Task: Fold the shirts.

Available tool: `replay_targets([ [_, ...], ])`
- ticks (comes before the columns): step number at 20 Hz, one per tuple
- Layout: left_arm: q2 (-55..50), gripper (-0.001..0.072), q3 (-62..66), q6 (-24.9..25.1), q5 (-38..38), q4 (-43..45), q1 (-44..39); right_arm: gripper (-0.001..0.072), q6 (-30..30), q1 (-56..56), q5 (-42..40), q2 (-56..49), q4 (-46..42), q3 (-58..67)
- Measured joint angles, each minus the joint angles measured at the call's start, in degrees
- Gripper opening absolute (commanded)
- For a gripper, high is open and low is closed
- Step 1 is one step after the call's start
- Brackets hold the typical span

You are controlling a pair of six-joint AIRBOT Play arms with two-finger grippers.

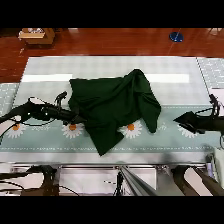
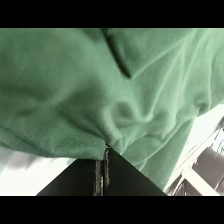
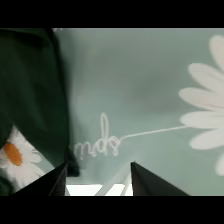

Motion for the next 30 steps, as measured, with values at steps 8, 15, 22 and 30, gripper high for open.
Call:
replay_targets([
  [8,-0.02,0.0021,0.00,0.02,-1.27,-0.07,-0.02,0.0475,-9.22,0.00,-4.72,0.48,13.44,-12.96],
  [15,-0.04,0.0021,0.00,0.00,-2.47,-0.13,-0.02,0.0475,-11.56,4.85,-8.11,0.48,16.61,-15.15],
  [22,-0.02,0.0021,0.00,0.00,-2.89,-0.28,-0.02,0.0167,-8.22,20.04,-17.05,-5.16,20.39,-15.26],
  [30,4.48,0.0019,7.30,0.00,-4.11,-0.22,0.00,0.0033,-11.15,25.16,-19.87,-1.55,26.62,-9.84],
])
